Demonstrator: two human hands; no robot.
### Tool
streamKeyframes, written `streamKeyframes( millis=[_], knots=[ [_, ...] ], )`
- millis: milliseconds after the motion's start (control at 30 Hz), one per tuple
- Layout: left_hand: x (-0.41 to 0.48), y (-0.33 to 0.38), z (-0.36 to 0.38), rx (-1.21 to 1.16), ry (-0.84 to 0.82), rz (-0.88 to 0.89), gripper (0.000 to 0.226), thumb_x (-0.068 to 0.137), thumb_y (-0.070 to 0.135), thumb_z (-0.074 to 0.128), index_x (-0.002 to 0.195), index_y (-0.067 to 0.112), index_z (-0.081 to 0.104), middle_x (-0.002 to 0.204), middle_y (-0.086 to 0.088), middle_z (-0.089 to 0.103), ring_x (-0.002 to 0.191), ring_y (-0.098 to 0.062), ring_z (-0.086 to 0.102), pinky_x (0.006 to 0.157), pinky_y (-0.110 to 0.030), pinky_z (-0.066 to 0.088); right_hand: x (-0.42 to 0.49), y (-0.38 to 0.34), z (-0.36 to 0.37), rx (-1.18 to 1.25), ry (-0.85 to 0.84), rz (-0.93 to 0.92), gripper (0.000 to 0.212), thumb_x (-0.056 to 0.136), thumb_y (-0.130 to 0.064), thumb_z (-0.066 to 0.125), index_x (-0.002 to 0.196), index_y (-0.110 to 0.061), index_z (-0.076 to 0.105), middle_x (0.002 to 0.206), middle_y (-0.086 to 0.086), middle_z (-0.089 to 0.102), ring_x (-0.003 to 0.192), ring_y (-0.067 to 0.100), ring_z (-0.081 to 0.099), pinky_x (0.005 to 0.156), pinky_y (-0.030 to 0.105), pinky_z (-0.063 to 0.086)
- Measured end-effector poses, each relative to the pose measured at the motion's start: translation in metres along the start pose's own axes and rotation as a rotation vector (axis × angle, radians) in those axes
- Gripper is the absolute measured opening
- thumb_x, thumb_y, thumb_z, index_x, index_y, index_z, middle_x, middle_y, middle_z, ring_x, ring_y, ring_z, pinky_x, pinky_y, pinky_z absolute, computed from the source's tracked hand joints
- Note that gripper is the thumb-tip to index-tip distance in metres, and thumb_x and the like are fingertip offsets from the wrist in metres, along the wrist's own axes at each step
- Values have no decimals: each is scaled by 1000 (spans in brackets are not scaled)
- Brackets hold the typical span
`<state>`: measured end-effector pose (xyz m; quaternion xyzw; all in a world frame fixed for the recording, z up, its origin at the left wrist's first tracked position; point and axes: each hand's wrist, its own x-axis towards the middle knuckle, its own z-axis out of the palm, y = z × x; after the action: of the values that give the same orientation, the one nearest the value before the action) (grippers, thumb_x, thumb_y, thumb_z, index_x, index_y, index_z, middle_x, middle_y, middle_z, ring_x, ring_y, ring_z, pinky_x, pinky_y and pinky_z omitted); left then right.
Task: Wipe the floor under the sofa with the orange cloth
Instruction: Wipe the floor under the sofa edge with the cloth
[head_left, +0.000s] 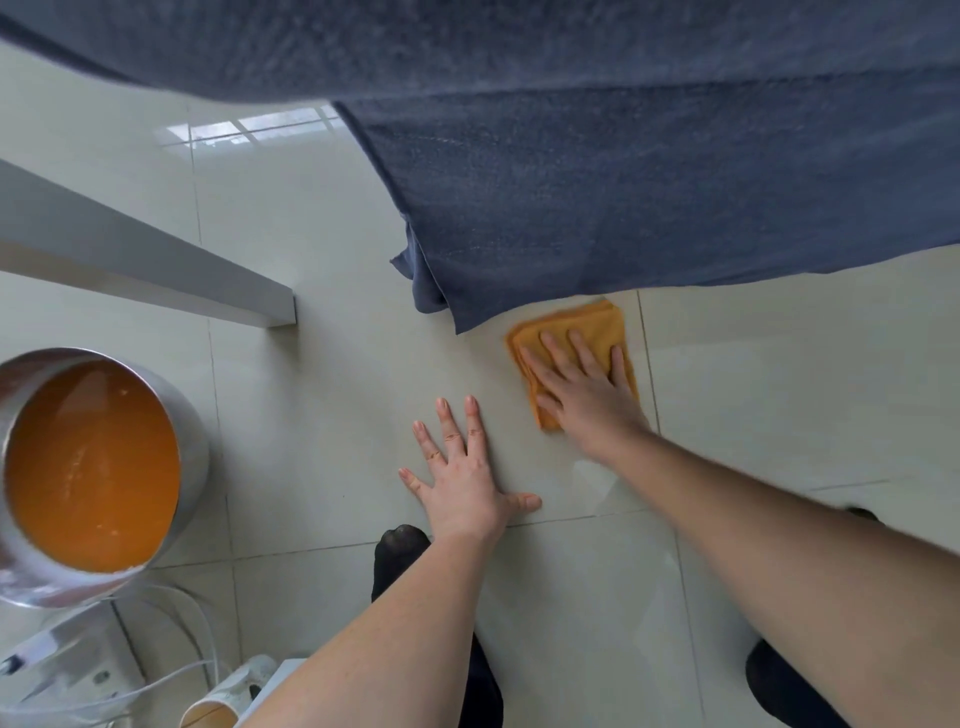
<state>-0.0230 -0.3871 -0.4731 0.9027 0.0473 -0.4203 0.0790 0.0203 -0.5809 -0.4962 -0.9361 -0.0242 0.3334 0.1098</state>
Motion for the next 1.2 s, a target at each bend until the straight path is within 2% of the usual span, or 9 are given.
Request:
streamKeyframes(
  millis=[233, 400, 467, 667, 867, 1000, 1067, 1133, 1200],
  knots=[
    [0, 0, 2, -10, 16, 7, 162, 60, 80, 83, 154, 38, -42, 163, 5, -49, 157, -38, -33, 119, -79, 7, -44, 102, -8, 17, -18, 100, 63, 103, -61, 9, 150, -54, -31, 167, -18, -24, 158, 19, -15, 126, 58, 0],
    [-2, -2, 2, -3, 19, 9, 162, 58, 82, 82, 155, 39, -41, 162, 6, -50, 157, -37, -32, 119, -78, 8, 41, 54, -43, 192, 80, 351, 61, 107, -54, 18, 163, -40, -3, 173, -10, -9, 159, 28, -12, 121, 68, -3],
    [-2, -2, 1, -2, 25, 6, 161, 59, 81, 82, 155, 39, -40, 163, 7, -49, 157, -36, -31, 119, -77, 8, 56, 19, -42, 162, 74, 303, 60, 108, -52, 19, 164, -38, 3, 174, -7, -2, 159, 31, -7, 120, 69, -4],
    [-7, -17, -5, -17, 82, -30, 158, 62, 75, 85, 159, 38, -35, 169, 6, -39, 161, -31, -22, 126, -69, 12, -7, 7, -2, -33, -16, -96, 60, 107, -52, 15, 157, -51, -19, 169, -16, -19, 158, 21, -16, 124, 60, -5],
    [-3, -20, -1, -54, 60, -58, 163, 59, 75, 87, 156, 38, -38, 167, 7, -43, 160, -37, -25, 124, -73, 13, -48, 102, -11, 27, -25, 54, 57, 106, -52, 11, 150, -59, -24, 169, -19, -13, 159, 17, -11, 126, 57, 3],
    [-3, -22, 1, -92, 55, -52, 162, 60, 73, 88, 156, 40, -38, 165, 9, -45, 158, -35, -29, 123, -73, 9, 12, 100, -47, 176, 52, 248, 55, 107, -52, 17, 159, -55, -2, 171, -20, -10, 159, 19, -9, 122, 65, 3],
    [-2, -22, 0, -99, 56, -53, 161, 60, 73, 88, 156, 41, -38, 165, 10, -45, 158, -35, -29, 124, -73, 9, 44, 68, -57, 178, 71, 282, 52, 108, -51, 21, 159, -44, 23, 173, -11, 14, 159, 24, 6, 121, 67, 2],
    [-1, -22, 0, -98, 59, -53, 161, 60, 73, 87, 156, 41, -38, 166, 9, -44, 159, -35, -28, 124, -73, 9, 64, 24, -61, 162, 46, 228, 50, 108, -51, 21, 156, -41, 34, 168, -6, 30, 157, 25, 18, 122, 65, 1],
    [-2, -23, -1, -100, 64, -52, 161, 60, 73, 87, 157, 41, -37, 166, 9, -43, 159, -35, -28, 124, -72, 9, 68, -18, -53, 105, 19, 94, 50, 109, -50, 22, 158, -46, 26, 171, -8, 22, 158, 26, 14, 122, 66, -2]
  ],
)
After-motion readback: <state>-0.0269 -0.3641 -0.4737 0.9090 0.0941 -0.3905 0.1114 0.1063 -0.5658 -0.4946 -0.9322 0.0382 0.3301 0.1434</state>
